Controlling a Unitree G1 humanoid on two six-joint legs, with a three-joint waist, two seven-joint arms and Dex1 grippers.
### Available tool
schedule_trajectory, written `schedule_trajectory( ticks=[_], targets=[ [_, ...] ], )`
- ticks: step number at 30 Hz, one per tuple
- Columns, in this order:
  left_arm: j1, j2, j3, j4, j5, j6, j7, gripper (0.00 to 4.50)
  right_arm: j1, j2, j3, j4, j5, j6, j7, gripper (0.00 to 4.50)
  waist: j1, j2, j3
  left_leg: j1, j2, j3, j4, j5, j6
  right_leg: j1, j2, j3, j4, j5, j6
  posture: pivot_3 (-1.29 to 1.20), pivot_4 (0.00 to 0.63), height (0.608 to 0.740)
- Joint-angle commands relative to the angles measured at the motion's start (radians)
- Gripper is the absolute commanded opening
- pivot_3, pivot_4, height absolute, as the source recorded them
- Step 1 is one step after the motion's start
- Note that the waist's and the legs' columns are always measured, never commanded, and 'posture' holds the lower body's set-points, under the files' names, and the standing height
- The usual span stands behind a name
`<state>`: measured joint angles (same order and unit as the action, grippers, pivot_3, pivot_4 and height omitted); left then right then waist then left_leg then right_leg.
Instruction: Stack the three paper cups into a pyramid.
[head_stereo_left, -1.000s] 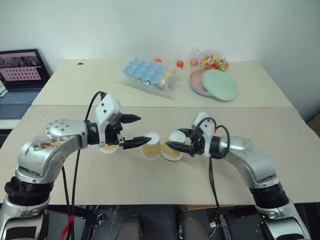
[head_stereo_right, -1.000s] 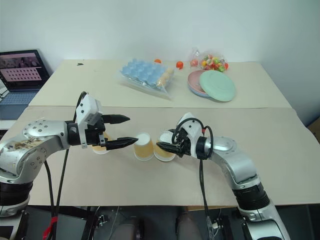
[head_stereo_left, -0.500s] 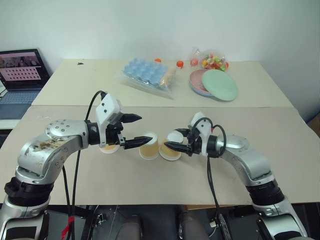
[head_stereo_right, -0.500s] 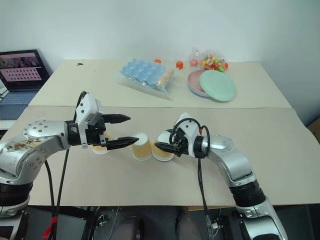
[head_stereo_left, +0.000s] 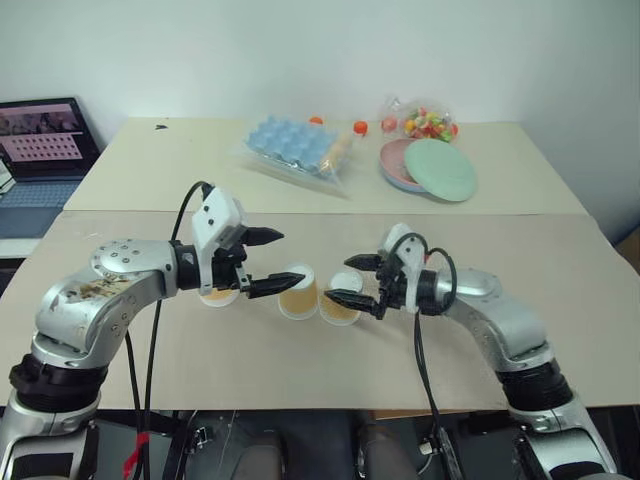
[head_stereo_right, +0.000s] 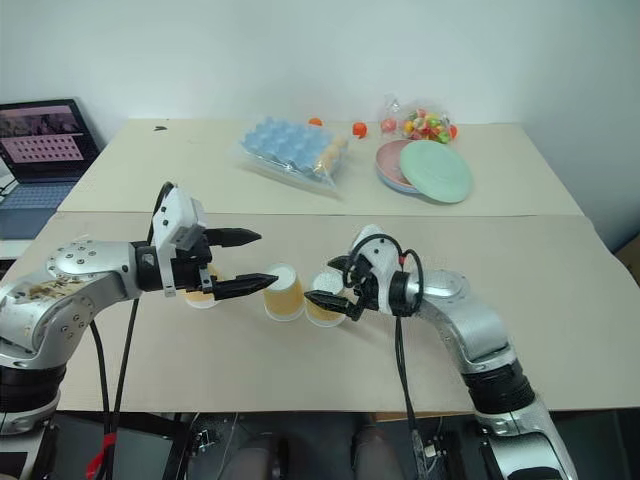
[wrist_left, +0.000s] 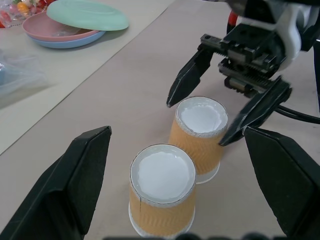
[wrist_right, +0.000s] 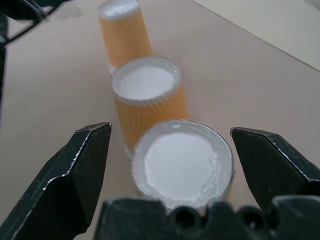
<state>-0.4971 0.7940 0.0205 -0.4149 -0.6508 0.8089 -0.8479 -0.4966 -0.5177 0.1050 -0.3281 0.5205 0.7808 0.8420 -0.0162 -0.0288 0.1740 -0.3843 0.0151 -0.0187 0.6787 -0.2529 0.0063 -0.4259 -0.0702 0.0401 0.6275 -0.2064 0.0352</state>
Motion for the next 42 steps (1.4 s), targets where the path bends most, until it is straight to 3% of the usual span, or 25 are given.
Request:
schedule_trajectory(
  ticks=[1,7,14,21,28,32,42],
  targets=[
    [-0.027,-0.007,0.001,0.002,0.008,-0.028,-0.014,4.5,-0.015,-0.008,-0.171,-0.121,0.27,0.184,-0.018,4.45,0.001,0.0,0.0,0.0,0.0,0.0,0.0,0.0,0.0,0.0,0.0,0.0,0.0,0.0,0.0,0.0,0.15,0.736],
    [-0.041,-0.02,-0.01,0.021,0.022,-0.037,-0.029,4.5,0.051,-0.096,-0.308,-0.2,0.484,0.3,-0.046,4.45,0.002,0.0,0.0,0.0,0.0,-0.001,0.0,0.0,0.0,0.001,0.0,-0.001,0.0,0.0,0.0,0.0,0.15,0.736],
    [-0.067,-0.03,0.062,0.049,0.0,-0.007,0.011,4.5,0.219,-0.352,-0.348,-0.18,0.288,0.148,0.04,4.45,0.002,0.0,0.0,-0.001,-0.001,0.001,0.0,0.0,0.0,0.001,-0.002,-0.001,-0.001,-0.003,0.005,0.0,0.15,0.736],
    [-0.087,0.072,0.302,0.172,0.022,0.056,0.141,4.5,0.118,-0.37,-0.247,-0.043,0.224,0.081,0.11,4.45,-0.024,-0.001,0.001,0.001,0.002,0.0,0.0,0.0,0.0,0.0,0.003,0.001,0.001,-0.004,0.006,0.0,0.15,0.736],
    [0.157,0.097,0.524,0.058,-0.03,0.083,0.146,4.5,0.027,-0.387,-0.179,0.092,0.149,0.002,0.208,4.45,-0.023,-0.001,0.001,0.001,0.001,0.001,0.0,0.0,0.0,0.0,0.0,0.001,0.0,-0.002,0.002,0.0,0.15,0.736],
    [0.352,-0.005,0.692,-0.005,-0.054,0.061,0.204,4.5,0.001,-0.416,-0.216,0.134,0.149,-0.016,0.251,4.45,-0.016,-0.002,0.002,-0.002,0.0,0.001,0.0,0.0,0.0,-0.002,-0.003,-0.001,-0.001,0.0,0.001,0.0,0.15,0.736],
    [0.613,-0.269,0.687,-0.116,0.041,-0.146,0.351,4.5,0.063,-0.378,-0.368,-0.025,0.3,0.105,0.117,4.45,0.01,-0.004,0.002,0.001,-0.001,0.001,0.0,-0.001,-0.001,0.002,-0.004,-0.001,-0.001,0.0,0.0,0.0,0.15,0.736]
  ],
)
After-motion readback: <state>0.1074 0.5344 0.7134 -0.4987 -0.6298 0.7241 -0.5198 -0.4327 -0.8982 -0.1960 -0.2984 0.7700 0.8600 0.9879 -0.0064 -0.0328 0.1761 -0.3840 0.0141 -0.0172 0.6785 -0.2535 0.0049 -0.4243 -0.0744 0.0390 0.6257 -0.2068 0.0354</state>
